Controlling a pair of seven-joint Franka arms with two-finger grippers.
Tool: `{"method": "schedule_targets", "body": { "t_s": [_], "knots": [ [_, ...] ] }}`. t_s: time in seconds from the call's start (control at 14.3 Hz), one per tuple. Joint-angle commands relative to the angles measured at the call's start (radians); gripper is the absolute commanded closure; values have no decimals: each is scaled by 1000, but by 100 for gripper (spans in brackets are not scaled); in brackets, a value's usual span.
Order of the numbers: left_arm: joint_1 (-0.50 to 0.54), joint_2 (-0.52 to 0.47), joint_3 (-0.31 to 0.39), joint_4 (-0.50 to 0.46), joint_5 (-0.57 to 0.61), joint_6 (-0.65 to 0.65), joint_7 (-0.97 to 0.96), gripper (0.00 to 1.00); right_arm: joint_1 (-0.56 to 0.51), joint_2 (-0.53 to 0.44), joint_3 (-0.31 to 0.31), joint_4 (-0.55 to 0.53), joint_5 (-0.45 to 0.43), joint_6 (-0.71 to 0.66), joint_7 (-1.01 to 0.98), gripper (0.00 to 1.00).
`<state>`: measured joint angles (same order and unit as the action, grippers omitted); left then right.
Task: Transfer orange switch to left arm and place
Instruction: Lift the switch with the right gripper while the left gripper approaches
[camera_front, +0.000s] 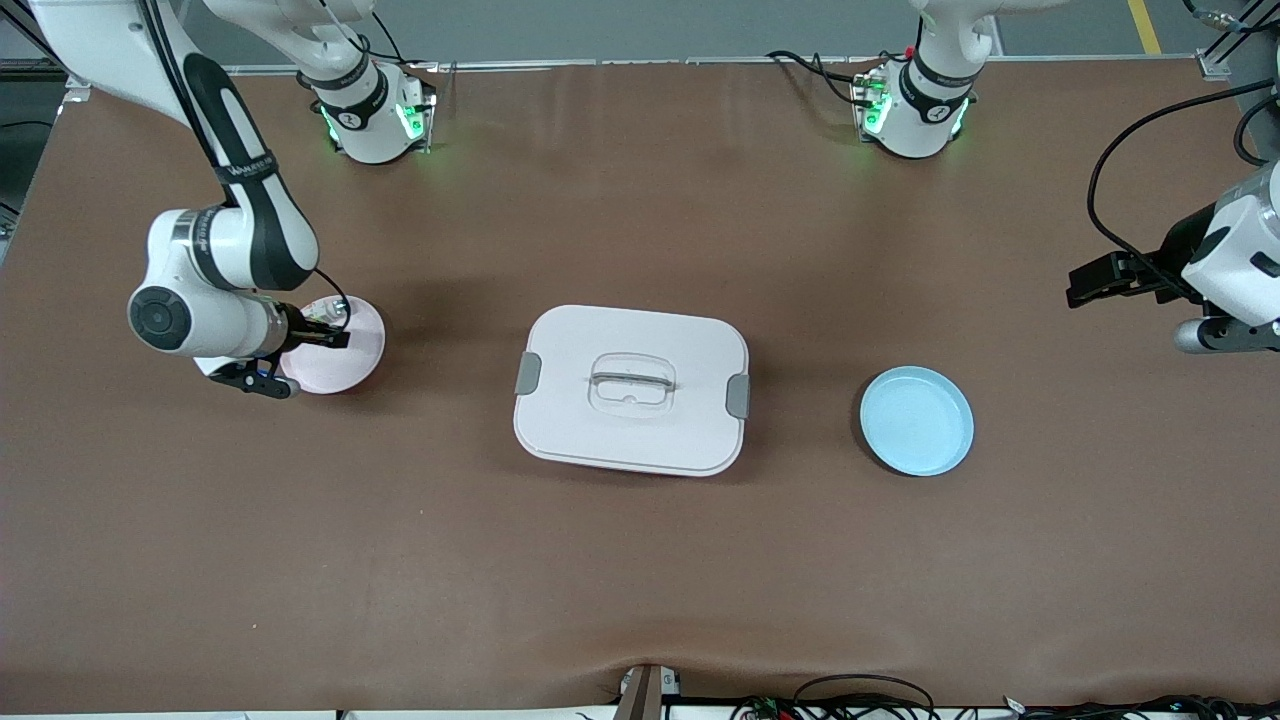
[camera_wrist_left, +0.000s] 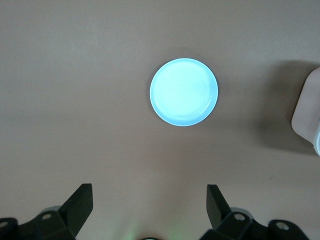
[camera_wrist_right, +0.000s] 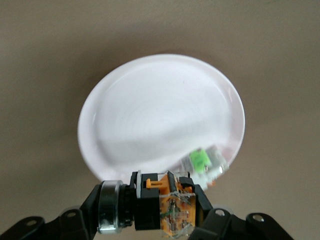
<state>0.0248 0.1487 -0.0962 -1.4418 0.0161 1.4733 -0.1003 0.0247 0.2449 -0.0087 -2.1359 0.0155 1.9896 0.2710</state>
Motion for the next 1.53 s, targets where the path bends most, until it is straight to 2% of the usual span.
{"method": "schedule_targets", "body": {
  "t_s": [0.0,0.14,0.35,0.7,0.84,0.98,1.12,1.33,1.47],
  "knots": [
    [-3,6,0,14,-8,1,10,0,24,-27,0,114,70,-191,20,84],
    [-3,6,0,14,-15,1,10,0,23,-29,-2,190,131,-303,22,84],
    [-8,9,-3,14,-24,2,10,0,18,-30,-4,261,268,-428,55,85],
    [-17,-12,-17,9,-260,7,-10,0,50,-30,9,318,515,-511,314,86],
    [-20,-17,-65,11,-283,39,-16,0,67,-32,9,321,610,-511,388,86],
    [-23,-15,-89,8,-361,74,-16,0,70,-30,9,323,705,-508,447,86],
    [-23,-15,-150,3,-389,108,-22,0,90,-30,9,323,771,-500,497,86],
    [-22,-15,-278,-49,-396,235,-116,0,167,-30,9,367,781,-462,627,86],
    [-23,-14,-333,-90,-464,329,-163,0,228,-27,9,407,802,-424,735,86]
  ]
}}
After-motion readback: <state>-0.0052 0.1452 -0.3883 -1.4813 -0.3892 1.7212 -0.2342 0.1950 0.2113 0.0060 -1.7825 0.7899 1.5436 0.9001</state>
